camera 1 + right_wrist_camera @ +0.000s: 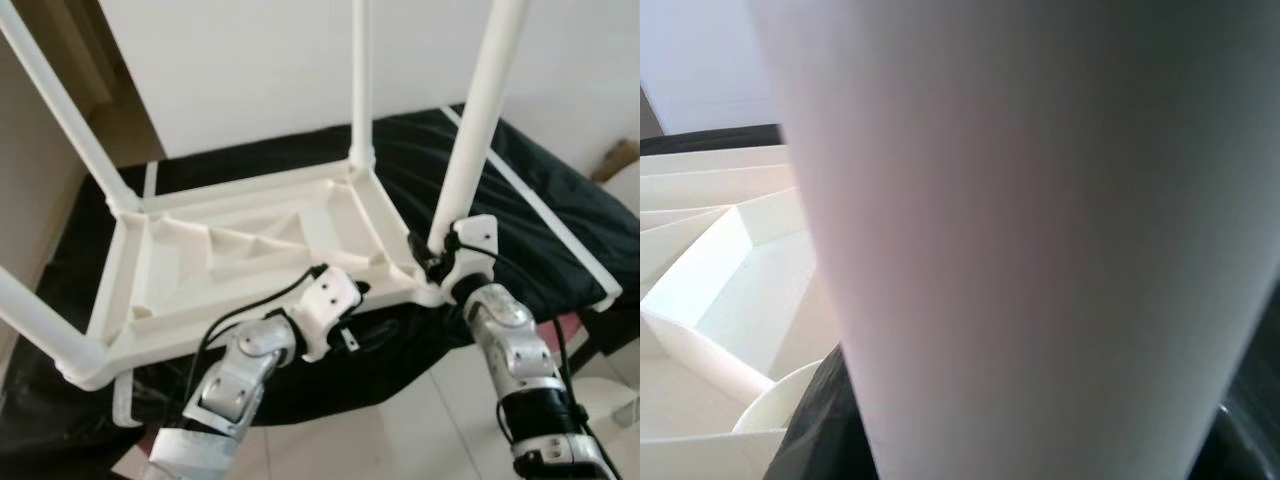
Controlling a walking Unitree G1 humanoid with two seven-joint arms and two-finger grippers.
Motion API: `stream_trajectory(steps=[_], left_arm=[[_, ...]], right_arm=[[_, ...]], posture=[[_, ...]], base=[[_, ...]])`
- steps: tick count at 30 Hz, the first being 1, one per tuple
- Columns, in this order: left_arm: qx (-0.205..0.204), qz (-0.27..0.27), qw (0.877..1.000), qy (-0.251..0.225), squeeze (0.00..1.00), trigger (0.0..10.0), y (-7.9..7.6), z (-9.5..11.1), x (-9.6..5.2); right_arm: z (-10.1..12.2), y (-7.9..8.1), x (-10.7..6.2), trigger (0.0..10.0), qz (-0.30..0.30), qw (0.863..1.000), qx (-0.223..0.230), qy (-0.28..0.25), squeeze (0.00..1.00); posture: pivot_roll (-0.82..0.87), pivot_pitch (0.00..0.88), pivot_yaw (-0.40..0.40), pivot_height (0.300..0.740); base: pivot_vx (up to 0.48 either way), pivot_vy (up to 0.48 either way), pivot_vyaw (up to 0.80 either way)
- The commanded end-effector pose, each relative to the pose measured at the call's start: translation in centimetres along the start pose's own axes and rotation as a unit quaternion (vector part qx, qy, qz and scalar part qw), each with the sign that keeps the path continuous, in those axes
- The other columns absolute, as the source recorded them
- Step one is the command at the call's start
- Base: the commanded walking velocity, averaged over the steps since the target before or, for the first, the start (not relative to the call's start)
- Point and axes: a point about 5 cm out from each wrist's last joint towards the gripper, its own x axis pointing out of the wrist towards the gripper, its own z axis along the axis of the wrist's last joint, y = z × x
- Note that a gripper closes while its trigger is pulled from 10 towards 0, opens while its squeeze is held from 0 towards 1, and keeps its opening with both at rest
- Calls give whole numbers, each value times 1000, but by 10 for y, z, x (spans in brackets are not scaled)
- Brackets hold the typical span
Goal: Building children table
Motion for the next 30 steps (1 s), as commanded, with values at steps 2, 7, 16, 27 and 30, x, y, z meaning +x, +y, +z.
stream_trajectory(steps=[2, 7, 16, 27, 30], left_arm=[[-1, 12, 1000, 9, 0, 10000, 1, -3, 0], [1, 10, 1000, 5, 0, 10000, 2, -1, 2], [-1, 9, 1000, 0, 0, 10000, 1, 0, 2], [2, 5, 1000, 0, 0, 10000, 1, 0, 2], [3, 3, 1000, 1, 0, 10000, 1, 0, 2]], right_arm=[[-28, 8, -11, 10000, -71, 994, 38, 77, 0], [-31, 18, -18, 10000, -150, 983, 59, 87, 0], [-31, 29, -22, 10000, -192, 973, 80, 99, 0], [-18, 31, -23, 10000, -189, 976, 86, 72, 1000], [-8, 30, -23, 10000, -168, 980, 97, 38, 1000]], posture=[[-3, 0, 67, 740], [-1, 0, 65, 740], [0, 0, 63, 740], [-5, 0, 62, 740], [-6, 0, 65, 740]], base=[[0, 0, 0], [0, 0, 0], [0, 0, 0], [0, 0, 0], [0, 0, 0]])
